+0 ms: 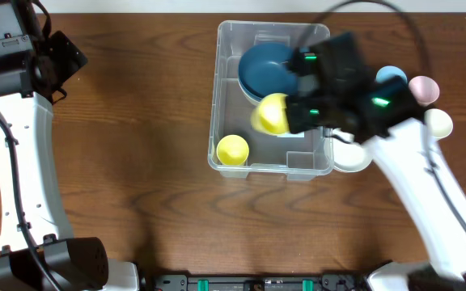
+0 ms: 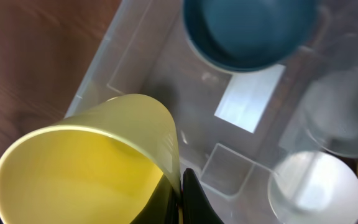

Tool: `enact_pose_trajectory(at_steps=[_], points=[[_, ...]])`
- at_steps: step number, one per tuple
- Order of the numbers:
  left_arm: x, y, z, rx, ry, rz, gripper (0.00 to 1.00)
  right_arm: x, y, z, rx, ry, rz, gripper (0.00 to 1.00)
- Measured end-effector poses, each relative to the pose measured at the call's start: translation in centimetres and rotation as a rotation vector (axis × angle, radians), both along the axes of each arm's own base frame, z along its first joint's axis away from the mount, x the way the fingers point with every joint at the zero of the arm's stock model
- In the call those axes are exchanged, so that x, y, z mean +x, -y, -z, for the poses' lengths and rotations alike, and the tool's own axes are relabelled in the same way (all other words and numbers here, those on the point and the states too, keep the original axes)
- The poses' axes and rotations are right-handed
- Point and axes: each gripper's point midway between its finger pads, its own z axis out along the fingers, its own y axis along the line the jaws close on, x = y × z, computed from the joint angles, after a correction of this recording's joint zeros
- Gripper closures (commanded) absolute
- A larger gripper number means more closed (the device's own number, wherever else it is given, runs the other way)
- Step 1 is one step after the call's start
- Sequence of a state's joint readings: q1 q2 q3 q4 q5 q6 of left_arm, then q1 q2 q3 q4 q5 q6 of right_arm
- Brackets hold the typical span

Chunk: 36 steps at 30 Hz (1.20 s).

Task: Pack container
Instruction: 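Stack the yellow cup onto the yellow cup in the container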

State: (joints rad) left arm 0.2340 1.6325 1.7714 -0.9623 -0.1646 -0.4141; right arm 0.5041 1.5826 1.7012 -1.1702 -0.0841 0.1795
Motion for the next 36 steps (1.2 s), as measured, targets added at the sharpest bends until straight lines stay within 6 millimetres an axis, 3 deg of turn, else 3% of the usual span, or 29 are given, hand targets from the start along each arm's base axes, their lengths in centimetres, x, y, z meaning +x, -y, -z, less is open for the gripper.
enact_pose_trajectory(at_steps=[5, 11, 17, 26, 36], points=[[0.0, 0.0, 0.0, 0.000, 0.000, 0.000, 0.02, 0.7, -3.2, 3.4, -0.084, -0.032, -0.059, 0.99], [0.0, 0.0, 0.0, 0.000, 0.000, 0.000, 0.02, 1.8, -5.2, 6.8, -0.132, -0.059, -0.084, 0.99], [0.0, 0.0, 0.0, 0.000, 0.000, 0.000, 0.02, 1.6, -6.6, 9.9, -0.179, -0.107, -0.114, 0.99], [0.0, 0.0, 0.0, 0.000, -0.001, 0.000, 0.02, 0.7, -7.9, 10.5, -0.191, -0.115, -0.152, 0.99], [0.0, 0.0, 0.0, 0.000, 0.000, 0.000, 0.02, -1.1, -7.2, 11.1, -0.240, -0.176, -0.171, 0.99]])
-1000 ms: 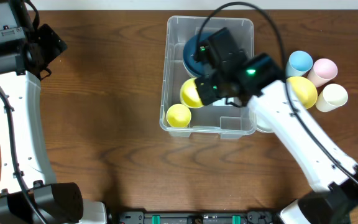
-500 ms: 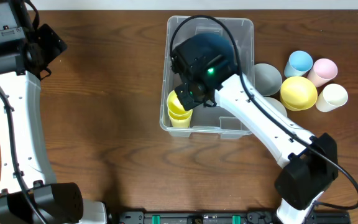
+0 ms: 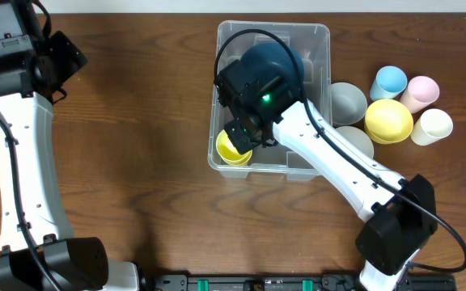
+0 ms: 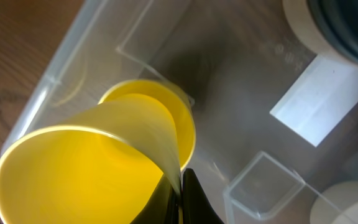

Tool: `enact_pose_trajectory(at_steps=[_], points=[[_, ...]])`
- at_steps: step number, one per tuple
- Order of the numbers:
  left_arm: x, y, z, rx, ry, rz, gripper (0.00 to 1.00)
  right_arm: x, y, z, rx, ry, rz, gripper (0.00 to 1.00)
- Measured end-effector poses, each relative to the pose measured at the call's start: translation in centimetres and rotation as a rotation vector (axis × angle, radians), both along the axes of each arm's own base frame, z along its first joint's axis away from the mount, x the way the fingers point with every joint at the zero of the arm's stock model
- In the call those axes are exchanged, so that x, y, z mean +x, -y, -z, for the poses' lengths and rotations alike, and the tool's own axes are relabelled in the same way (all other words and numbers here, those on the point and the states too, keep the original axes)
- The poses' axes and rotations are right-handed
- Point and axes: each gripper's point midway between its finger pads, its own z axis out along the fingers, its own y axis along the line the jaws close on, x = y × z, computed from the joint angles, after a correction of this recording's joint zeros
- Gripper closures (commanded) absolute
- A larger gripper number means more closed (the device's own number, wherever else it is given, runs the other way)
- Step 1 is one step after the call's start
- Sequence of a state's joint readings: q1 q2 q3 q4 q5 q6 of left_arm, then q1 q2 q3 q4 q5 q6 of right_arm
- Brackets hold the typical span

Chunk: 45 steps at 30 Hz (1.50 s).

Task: Pack container
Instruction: 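Stack the yellow cup onto the yellow cup in the container, then withdraw the right gripper to the right edge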

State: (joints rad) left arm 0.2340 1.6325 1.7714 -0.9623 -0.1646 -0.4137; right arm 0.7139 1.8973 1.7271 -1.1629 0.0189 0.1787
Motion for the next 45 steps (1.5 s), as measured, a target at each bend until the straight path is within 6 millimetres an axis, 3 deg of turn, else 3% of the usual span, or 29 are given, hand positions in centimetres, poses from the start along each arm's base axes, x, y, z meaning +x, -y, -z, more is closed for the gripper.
enact_pose_trajectory(at_steps=[4, 8, 19, 25, 29, 33, 35, 37, 45], points=[[0.0, 0.0, 0.0, 0.000, 0.000, 0.000, 0.02, -0.2, 0.1, 0.0, -0.006, -0.006, 0.000, 0.96], [0.0, 0.0, 0.0, 0.000, 0.000, 0.000, 0.02, -0.2, 0.2, 0.1, -0.009, -0.008, -0.004, 0.69], [0.0, 0.0, 0.0, 0.000, 0.000, 0.000, 0.02, 0.7, 0.6, -0.2, -0.027, 0.035, 0.017, 0.66], [0.0, 0.0, 0.0, 0.000, 0.000, 0.000, 0.02, 2.5, 3.1, -2.5, -0.019, 0.101, 0.118, 0.66], [0.0, 0.0, 0.0, 0.000, 0.000, 0.000, 0.02, 3.1, 7.8, -6.7, -0.002, 0.175, 0.268, 0.65], [0.0, 0.0, 0.0, 0.000, 0.000, 0.000, 0.02, 3.0, 15.3, -11.5, 0.002, 0.262, 0.480, 0.64], [0.0, 0.0, 0.0, 0.000, 0.000, 0.000, 0.02, 2.8, 19.3, -12.9, -0.015, 0.290, 0.591, 0.63], [0.0, 0.0, 0.0, 0.000, 0.000, 0.000, 0.02, 2.5, 22.9, -13.6, -0.038, 0.297, 0.691, 0.57], [0.0, 0.0, 0.0, 0.000, 0.000, 0.000, 0.02, 0.7, 37.7, -12.5, -0.132, 0.242, 1.137, 0.55]])
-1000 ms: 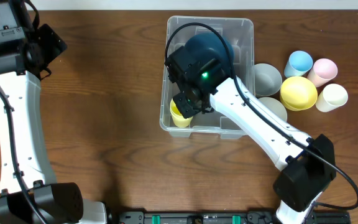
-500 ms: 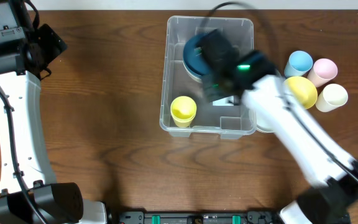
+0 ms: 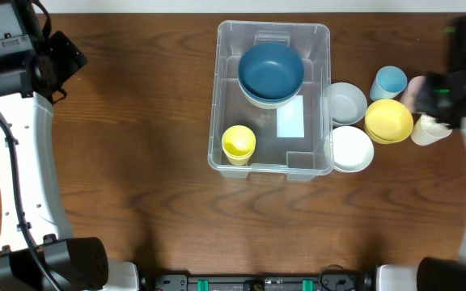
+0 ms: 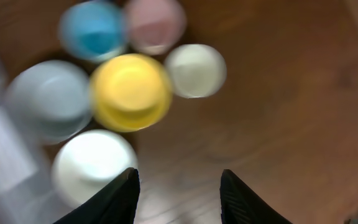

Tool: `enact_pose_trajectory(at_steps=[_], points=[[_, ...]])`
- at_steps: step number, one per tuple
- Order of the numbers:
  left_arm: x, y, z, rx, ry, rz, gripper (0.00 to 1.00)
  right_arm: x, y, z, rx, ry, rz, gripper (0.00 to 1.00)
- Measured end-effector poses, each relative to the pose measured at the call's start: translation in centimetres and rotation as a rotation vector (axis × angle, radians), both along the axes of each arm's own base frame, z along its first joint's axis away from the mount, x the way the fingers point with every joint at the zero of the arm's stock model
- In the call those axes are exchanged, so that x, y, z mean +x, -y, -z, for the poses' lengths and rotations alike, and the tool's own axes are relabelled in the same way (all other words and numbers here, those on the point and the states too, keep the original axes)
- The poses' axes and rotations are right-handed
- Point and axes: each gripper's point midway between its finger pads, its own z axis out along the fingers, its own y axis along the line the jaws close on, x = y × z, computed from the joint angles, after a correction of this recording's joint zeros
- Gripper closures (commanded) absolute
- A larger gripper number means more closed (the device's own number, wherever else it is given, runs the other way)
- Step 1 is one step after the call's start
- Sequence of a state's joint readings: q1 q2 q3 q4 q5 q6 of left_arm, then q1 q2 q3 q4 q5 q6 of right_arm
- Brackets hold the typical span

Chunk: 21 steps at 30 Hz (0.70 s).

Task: Pack container
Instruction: 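Withdraw the right gripper to the right edge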

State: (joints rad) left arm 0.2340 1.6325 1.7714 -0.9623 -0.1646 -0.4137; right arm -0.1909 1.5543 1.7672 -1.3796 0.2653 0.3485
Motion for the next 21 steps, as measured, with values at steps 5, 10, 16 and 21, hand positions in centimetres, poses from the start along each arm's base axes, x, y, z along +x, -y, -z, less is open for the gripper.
enact_pose_trajectory(at_steps=[5, 10, 16, 21], points=[[0.0, 0.0, 0.0, 0.000, 0.000, 0.000, 0.02, -1.7, 6.5, 1.4, 0.037, -0.011, 0.202, 0.53], [0.0, 0.0, 0.0, 0.000, 0.000, 0.000, 0.02, -2.3, 10.5, 4.1, 0.082, -0.054, 0.314, 0.53], [0.0, 0.0, 0.0, 0.000, 0.000, 0.000, 0.02, -1.2, 12.2, 8.2, 0.187, -0.100, 0.328, 0.53], [0.0, 0.0, 0.0, 0.000, 0.000, 0.000, 0.02, 0.3, 12.1, 11.1, 0.260, -0.129, 0.297, 0.53]])
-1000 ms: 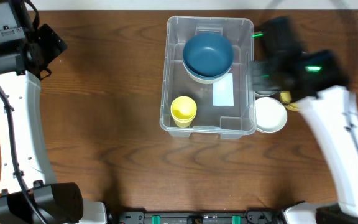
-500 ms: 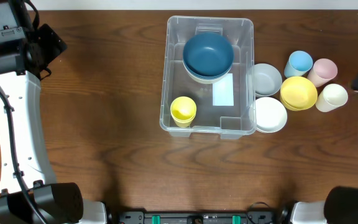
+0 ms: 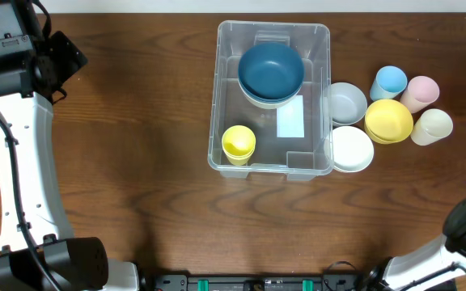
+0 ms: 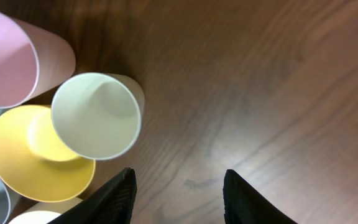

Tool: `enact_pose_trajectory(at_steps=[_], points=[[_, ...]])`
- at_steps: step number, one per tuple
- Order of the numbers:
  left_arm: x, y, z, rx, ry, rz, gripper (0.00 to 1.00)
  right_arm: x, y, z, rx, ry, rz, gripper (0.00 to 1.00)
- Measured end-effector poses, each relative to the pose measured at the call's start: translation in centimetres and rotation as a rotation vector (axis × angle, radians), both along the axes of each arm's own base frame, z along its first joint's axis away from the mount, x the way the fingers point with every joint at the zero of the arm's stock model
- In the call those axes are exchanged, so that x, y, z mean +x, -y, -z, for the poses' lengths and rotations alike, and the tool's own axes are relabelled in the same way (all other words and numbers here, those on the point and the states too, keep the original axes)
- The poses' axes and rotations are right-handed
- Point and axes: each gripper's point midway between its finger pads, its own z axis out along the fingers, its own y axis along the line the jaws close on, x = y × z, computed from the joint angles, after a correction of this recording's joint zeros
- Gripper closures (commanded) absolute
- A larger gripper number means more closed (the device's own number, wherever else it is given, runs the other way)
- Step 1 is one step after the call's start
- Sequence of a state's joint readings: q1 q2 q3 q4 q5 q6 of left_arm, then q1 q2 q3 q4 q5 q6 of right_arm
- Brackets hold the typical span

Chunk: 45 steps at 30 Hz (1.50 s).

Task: Pack container
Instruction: 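Withdraw the right gripper to the right edge, then grasp the white cup rim with the right gripper and lift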

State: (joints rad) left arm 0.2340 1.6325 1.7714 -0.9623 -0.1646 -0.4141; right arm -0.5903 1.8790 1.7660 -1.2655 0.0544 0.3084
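Note:
The clear container holds a dark blue bowl at the back and nested yellow cups in its front left corner. To its right stand a cream cup, a pink cup, a blue cup and a yellow bowl. My right gripper is open and empty over bare table just right of the cream cup. In the overhead view only a dark bit of it shows at the right edge. My left arm is at the far left corner, its jaws unclear.
A grey bowl and a white bowl sit against the container's right wall. A white label lies on the container floor. Bare wooden table stretches right of the cups.
My open right gripper was high over the group of cups and bowls. It is now lower and further right, beside the cream cup. The arm has almost left the overhead view.
My right gripper held a yellow cup over the container. Then it held that cup over the other yellow cup in the front left corner. Later the cup stood nested there and the gripper was open over the cups at the right, where it now is beside the cream cup.

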Motion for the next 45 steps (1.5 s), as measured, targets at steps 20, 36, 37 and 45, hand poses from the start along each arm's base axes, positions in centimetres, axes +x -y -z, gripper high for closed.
enact_pose_trajectory(at_steps=[20, 36, 37, 45], points=[[0.0, 0.0, 0.0, 0.000, 0.000, 0.000, 0.02, 3.2, -0.4, 4.4, 0.063, 0.021, -0.083, 0.55], [0.0, 0.0, 0.0, 0.000, 0.000, 0.000, 0.02, 3.3, -2.0, 9.2, 0.083, -0.007, -0.151, 0.59], [0.0, 0.0, 0.0, 0.000, 0.000, 0.000, 0.02, 3.3, -2.0, 9.2, 0.084, -0.009, -0.150, 0.58], [0.0, 0.0, 0.0, 0.000, 0.000, 0.000, 0.02, 2.8, -2.3, 10.1, 0.092, -0.022, -0.155, 0.77]])
